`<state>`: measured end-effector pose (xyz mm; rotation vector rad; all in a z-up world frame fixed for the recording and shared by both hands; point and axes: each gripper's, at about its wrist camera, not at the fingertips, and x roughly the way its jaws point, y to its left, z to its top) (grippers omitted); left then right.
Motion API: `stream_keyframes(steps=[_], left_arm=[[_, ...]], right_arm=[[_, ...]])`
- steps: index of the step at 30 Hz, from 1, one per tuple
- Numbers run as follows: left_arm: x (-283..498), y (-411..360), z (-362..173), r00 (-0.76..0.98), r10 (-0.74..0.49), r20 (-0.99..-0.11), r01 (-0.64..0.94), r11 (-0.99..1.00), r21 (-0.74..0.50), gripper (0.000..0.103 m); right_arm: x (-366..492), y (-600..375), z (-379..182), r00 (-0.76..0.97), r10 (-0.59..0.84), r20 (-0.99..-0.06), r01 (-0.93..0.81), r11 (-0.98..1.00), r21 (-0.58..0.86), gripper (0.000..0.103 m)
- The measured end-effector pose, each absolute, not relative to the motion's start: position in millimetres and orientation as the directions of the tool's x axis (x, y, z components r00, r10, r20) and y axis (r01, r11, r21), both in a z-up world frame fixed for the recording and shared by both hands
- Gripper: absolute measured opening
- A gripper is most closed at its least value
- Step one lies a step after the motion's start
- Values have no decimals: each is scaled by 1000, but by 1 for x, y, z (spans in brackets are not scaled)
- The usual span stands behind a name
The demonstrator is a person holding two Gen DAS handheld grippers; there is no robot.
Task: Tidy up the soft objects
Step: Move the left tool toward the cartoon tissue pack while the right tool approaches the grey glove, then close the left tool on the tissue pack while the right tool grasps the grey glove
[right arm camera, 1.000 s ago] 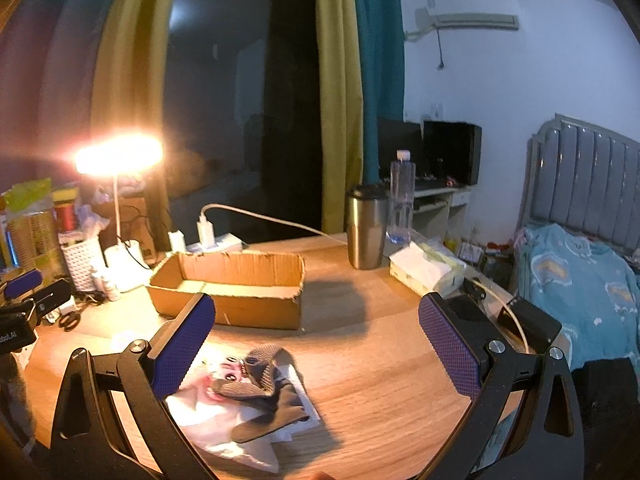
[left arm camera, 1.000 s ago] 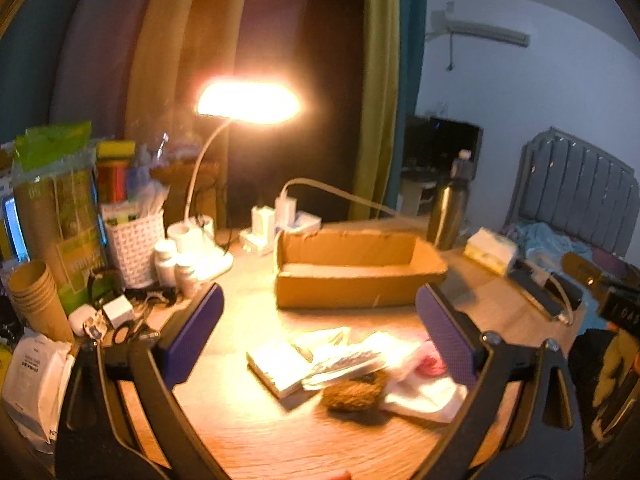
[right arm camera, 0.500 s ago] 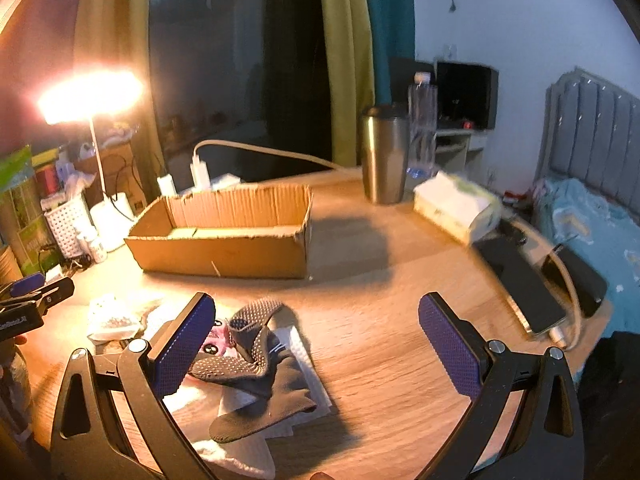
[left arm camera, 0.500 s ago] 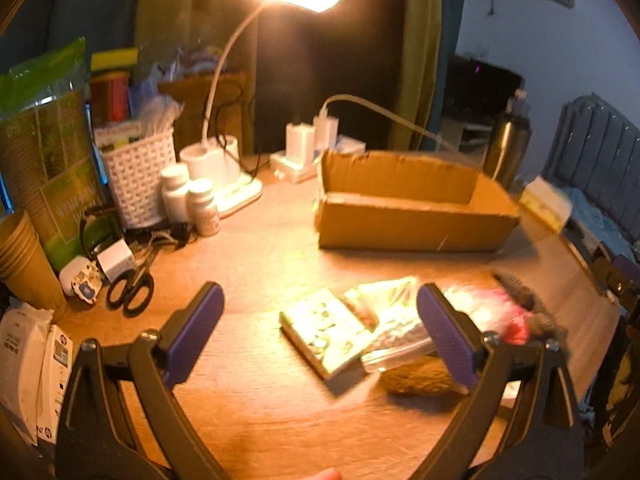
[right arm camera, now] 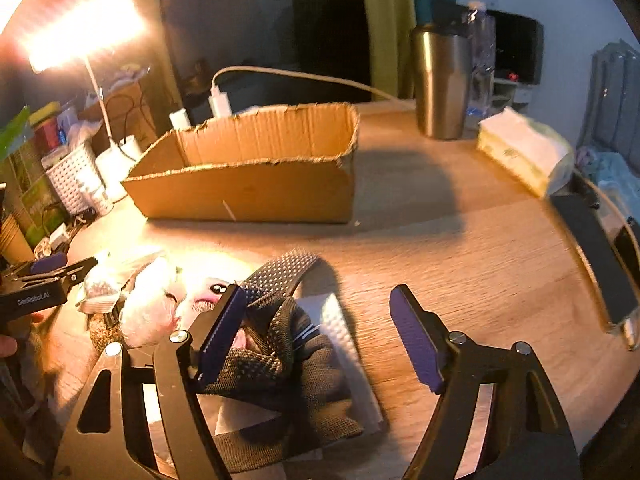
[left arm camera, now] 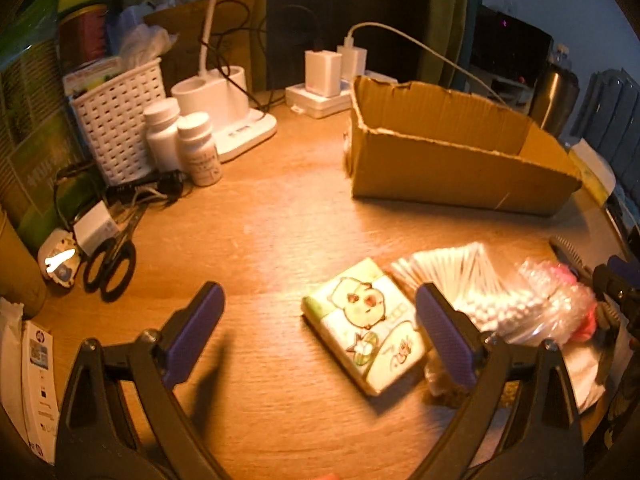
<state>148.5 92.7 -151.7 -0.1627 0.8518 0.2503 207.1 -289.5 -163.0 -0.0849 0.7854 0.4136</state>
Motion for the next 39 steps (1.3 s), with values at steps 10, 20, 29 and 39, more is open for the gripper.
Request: stream_keyframes(steps=[10,20,29,39], left_arm=[[163,84,-163,602,141,-786,-246,969,-14,73],[159,74,-163,614,76,-785,-191,980,-55,57],[137,72,-137,691,85,-718,-197,978,-74,57],[119,68,-103,762,77,-643,-177,980,-92,57]], right_arm=[[208,-278,-170,573,382,-725,-486,871,74,39],[199,-279,-152,613,388,-688,-507,861,34,18],[192,-283,-116,662,408,-628,-523,852,2,7],[201,-290,-136,612,422,-669,-513,856,71,21]])
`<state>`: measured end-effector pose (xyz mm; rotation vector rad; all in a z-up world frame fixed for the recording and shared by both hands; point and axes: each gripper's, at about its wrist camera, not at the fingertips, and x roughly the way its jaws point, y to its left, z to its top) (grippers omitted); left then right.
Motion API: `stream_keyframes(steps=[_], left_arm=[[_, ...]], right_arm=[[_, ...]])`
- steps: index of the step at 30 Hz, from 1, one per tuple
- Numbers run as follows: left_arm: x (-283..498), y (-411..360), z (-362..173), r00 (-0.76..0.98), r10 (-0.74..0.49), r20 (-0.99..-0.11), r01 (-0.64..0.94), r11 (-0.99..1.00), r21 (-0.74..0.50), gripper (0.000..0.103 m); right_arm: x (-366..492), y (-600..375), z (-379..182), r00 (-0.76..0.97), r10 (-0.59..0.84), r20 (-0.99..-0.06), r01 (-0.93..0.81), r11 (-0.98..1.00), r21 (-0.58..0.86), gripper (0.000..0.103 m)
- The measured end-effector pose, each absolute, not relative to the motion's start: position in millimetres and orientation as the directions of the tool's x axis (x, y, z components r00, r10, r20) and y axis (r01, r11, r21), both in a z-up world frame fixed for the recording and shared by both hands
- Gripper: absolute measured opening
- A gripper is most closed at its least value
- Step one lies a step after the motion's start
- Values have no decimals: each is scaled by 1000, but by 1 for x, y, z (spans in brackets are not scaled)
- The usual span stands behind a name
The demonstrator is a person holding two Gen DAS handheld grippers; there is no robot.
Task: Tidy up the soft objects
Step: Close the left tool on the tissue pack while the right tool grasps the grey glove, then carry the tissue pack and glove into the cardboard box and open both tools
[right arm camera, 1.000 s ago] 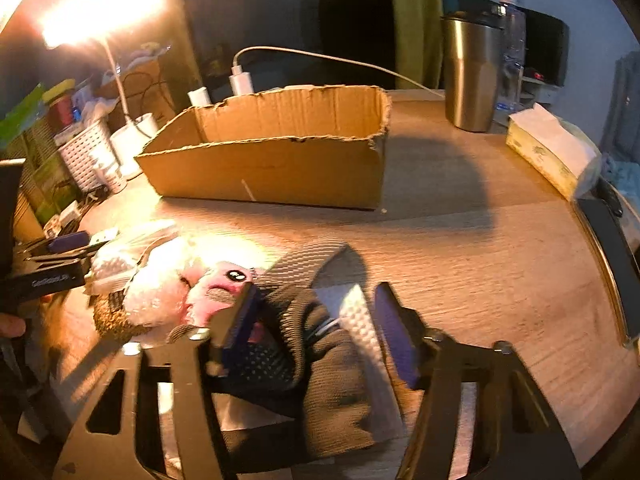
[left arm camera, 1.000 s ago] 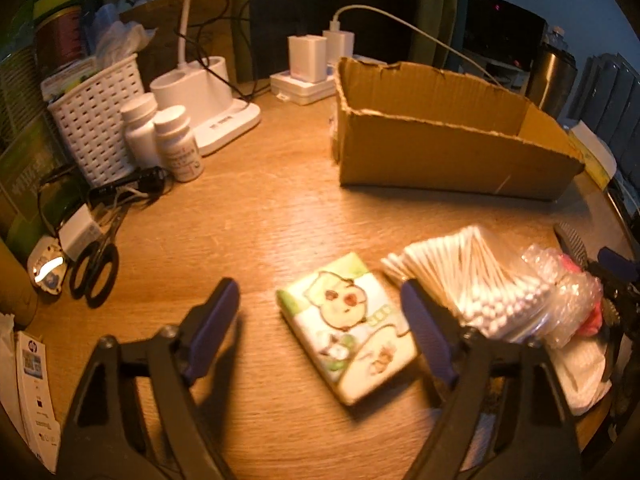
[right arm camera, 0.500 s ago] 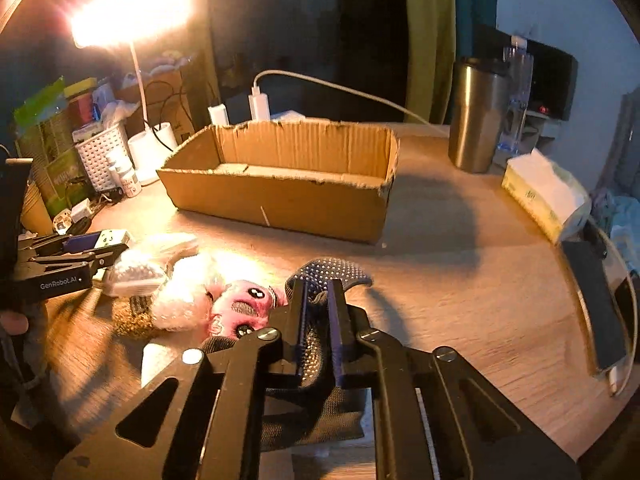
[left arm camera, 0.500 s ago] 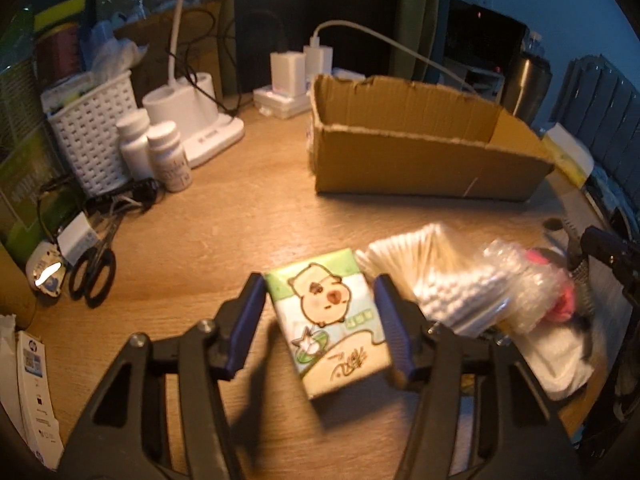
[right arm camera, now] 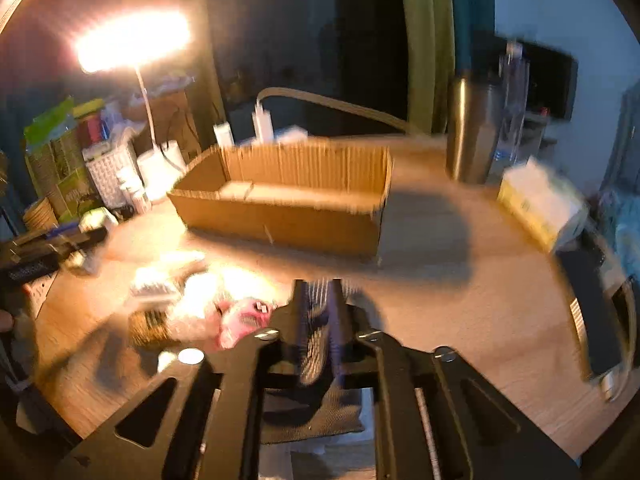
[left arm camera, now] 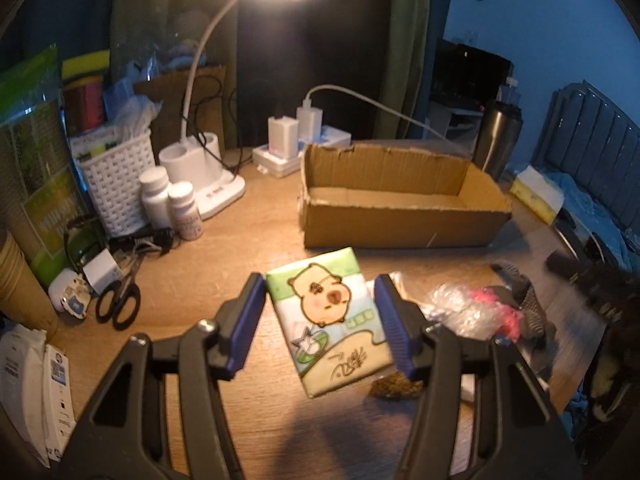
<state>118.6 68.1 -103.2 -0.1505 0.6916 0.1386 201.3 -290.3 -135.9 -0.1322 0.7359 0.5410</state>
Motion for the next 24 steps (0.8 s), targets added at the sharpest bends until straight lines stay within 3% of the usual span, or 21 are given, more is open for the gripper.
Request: stream_keyframes(steps=[2,7,9,11,24], left_arm=[[116,67,-97,771,80,-632,-172,981,-86,57],[107,63,-90,782,89,-616,-181,979,-89,57],[104,62,-90,784,85,-614,-183,978,-98,57],[102,61,-89,787,80,-612,-180,978,-104,57],[106,45,-70,818,46,-574,-121,988,-93,57]], right_arm=[[206,-291,-148,586,421,-693,-501,860,99,41],[209,-283,-169,546,386,-744,-511,857,69,52],[209,-282,-175,550,368,-749,-511,858,46,51],[208,-284,-175,560,375,-739,-510,859,50,35],[198,-303,-123,632,472,-615,-526,844,107,33]])
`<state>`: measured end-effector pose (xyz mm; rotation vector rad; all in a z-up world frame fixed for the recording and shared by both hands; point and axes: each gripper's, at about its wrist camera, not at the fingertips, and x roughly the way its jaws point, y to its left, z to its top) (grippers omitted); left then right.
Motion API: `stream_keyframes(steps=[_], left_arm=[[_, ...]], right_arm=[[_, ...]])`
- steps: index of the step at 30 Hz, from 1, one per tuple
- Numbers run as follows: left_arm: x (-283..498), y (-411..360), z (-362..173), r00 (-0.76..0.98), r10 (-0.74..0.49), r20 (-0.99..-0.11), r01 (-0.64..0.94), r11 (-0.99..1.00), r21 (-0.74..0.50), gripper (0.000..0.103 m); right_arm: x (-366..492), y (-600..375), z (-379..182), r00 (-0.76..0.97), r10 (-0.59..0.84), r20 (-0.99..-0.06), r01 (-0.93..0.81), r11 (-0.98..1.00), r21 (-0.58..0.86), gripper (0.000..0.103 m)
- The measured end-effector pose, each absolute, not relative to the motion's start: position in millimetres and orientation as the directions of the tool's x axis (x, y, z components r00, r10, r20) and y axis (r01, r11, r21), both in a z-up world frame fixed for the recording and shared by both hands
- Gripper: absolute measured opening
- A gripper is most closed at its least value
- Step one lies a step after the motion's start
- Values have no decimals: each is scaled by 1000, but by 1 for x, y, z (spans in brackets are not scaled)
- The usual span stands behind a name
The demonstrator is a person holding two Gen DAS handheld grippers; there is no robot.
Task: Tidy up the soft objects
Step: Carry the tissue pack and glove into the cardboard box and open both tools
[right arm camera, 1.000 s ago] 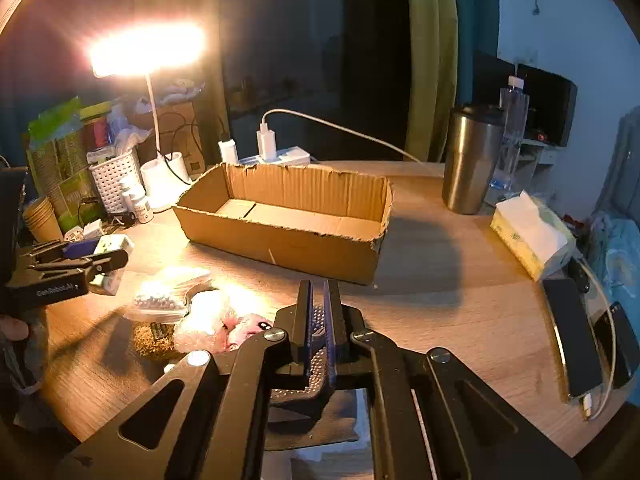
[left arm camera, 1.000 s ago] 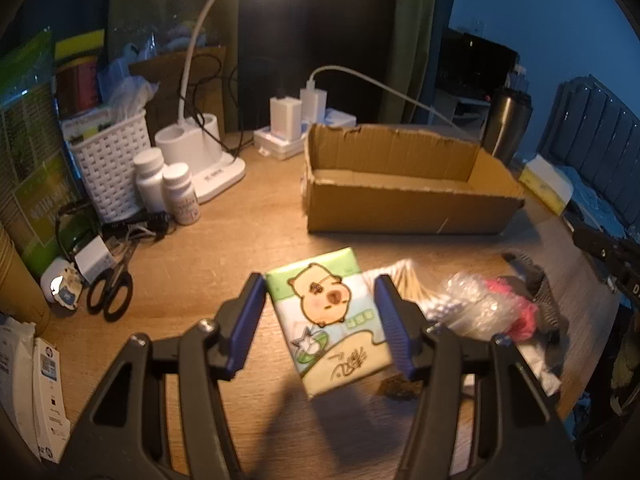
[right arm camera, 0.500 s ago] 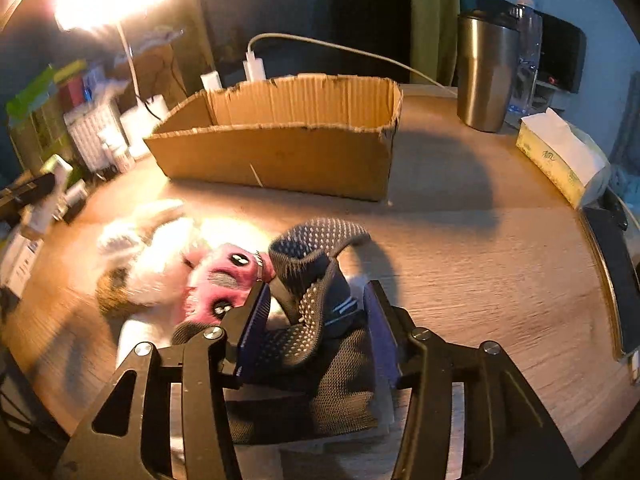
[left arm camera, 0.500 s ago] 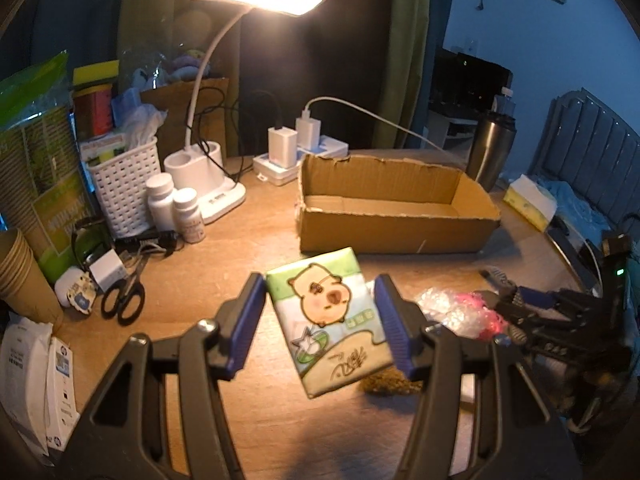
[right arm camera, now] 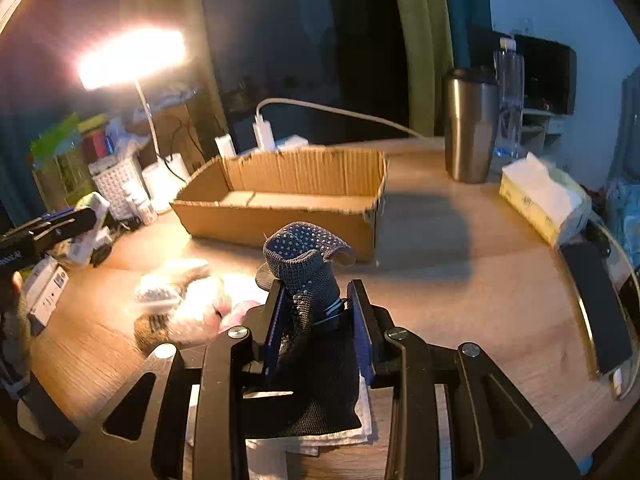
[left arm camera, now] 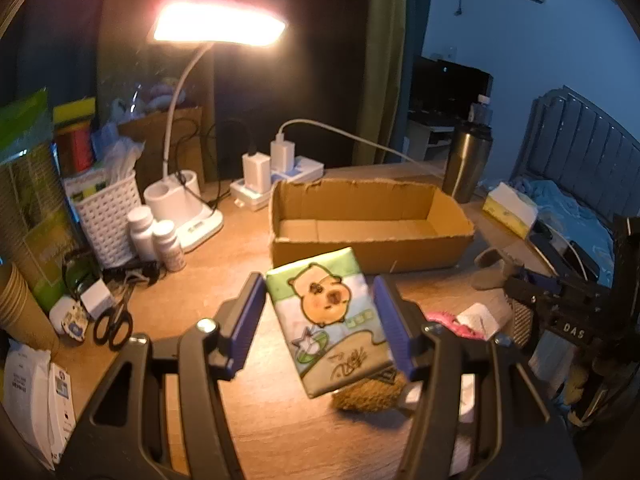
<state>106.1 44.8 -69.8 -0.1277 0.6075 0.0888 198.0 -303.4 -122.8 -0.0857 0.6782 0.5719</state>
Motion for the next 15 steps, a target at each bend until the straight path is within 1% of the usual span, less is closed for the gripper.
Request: stream_keyframes(steps=[8,15], left_arm=[[112,36,-50,850,22,-527,-82,993,-91,57],[126,33,-41,863,-2,-506,-45,996,-80,57]], right_arm=[[198,-300,-94,660,505,-556,-562,823,81,33],[213,-294,-76,681,522,-514,-576,815,65,33]])
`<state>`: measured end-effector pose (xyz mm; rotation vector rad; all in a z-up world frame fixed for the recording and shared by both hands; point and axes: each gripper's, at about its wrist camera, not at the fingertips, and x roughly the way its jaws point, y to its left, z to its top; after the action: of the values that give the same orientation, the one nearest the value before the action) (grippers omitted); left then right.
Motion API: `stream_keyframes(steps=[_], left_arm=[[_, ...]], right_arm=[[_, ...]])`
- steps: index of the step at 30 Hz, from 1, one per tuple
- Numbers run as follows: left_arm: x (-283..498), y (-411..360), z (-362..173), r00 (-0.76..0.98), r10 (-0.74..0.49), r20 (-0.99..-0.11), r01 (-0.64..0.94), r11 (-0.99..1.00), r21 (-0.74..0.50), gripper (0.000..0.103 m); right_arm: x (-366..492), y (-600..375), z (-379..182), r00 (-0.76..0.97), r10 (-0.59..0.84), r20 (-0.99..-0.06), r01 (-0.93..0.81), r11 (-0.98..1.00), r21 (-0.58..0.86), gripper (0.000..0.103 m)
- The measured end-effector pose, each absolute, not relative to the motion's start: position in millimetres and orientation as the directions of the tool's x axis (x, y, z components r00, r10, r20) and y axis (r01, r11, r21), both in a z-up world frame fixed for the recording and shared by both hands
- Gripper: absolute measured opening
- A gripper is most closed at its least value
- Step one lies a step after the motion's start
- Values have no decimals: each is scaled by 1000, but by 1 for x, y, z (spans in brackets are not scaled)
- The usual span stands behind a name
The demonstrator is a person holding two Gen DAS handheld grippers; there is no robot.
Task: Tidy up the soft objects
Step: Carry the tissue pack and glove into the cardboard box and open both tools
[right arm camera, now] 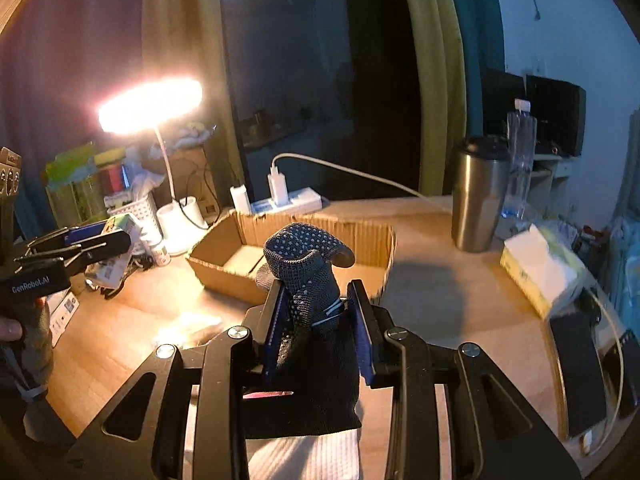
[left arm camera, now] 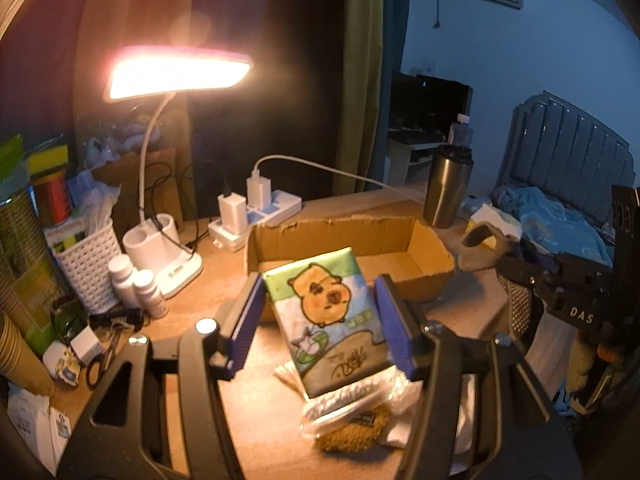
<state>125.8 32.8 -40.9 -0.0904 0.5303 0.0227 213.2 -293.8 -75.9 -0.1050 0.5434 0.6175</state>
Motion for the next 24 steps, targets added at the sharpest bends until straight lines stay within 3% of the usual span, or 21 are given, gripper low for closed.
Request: stream_keyframes(steps=[19,24], left_arm=[[182,14,-24,930,-54,-365,20,995,-97,57],[204,11,-33,928,-61,-367,27,995,-97,57]], right_arm=[[259,-283,-51,731,513,-451,-570,821,10,33],[272,-277,-52,723,529,-444,-587,809,9,33]])
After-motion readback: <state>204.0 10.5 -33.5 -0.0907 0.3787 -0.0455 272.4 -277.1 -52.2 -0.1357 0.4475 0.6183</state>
